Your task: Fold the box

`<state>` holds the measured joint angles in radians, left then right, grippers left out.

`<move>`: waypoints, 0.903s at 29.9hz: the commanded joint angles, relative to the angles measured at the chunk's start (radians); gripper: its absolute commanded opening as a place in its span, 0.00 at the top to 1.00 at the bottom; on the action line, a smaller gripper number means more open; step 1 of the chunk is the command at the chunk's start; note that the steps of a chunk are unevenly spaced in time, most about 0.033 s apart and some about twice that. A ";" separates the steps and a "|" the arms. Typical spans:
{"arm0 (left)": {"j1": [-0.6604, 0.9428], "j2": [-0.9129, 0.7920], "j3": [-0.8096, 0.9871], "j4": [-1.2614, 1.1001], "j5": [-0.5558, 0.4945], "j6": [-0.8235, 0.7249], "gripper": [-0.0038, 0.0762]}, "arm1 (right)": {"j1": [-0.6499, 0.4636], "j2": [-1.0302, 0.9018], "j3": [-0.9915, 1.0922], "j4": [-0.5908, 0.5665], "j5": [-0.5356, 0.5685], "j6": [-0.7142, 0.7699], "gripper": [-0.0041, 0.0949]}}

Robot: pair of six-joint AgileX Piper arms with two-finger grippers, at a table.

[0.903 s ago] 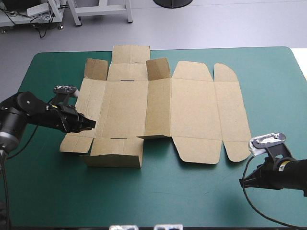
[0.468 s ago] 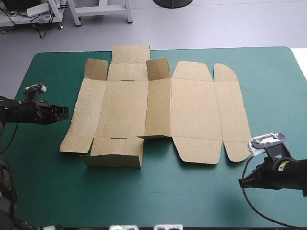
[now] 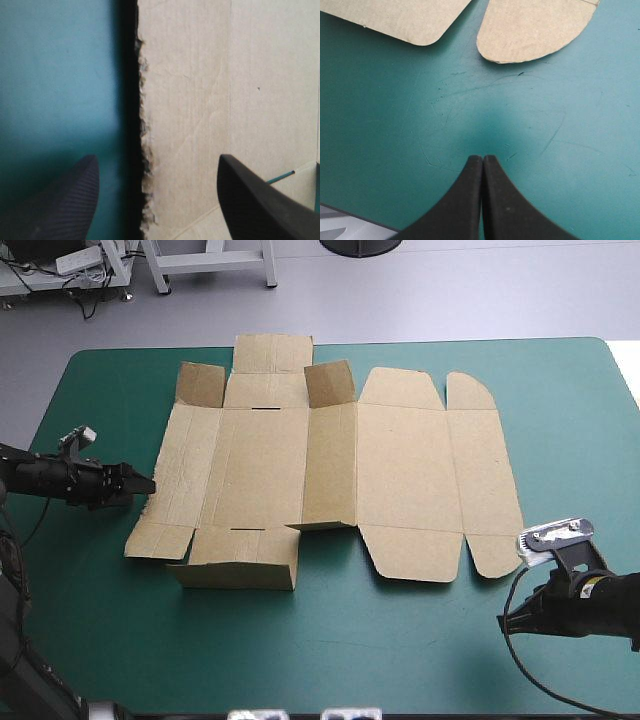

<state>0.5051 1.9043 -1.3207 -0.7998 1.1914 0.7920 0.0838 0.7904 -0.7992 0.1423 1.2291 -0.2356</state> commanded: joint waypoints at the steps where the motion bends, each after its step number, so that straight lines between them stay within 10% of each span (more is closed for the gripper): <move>1: 0.001 -0.013 -0.038 -0.076 0.113 0.012 0.33 | 0.002 -0.006 -0.027 0.015 -0.019 0.000 0.98; 23: -0.234 0.028 -0.038 0.002 0.113 -0.057 0.34 | 0.002 -0.006 -0.027 0.015 0.005 0.009 0.98; 27: -0.249 0.028 -0.038 0.002 0.109 -0.064 0.55 | 0.002 -0.006 -0.027 0.015 0.005 0.007 0.98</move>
<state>0.2734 1.9628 -1.3519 -0.8036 1.2039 0.7426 0.0838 0.7904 -0.7992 0.1461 1.2422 -0.2236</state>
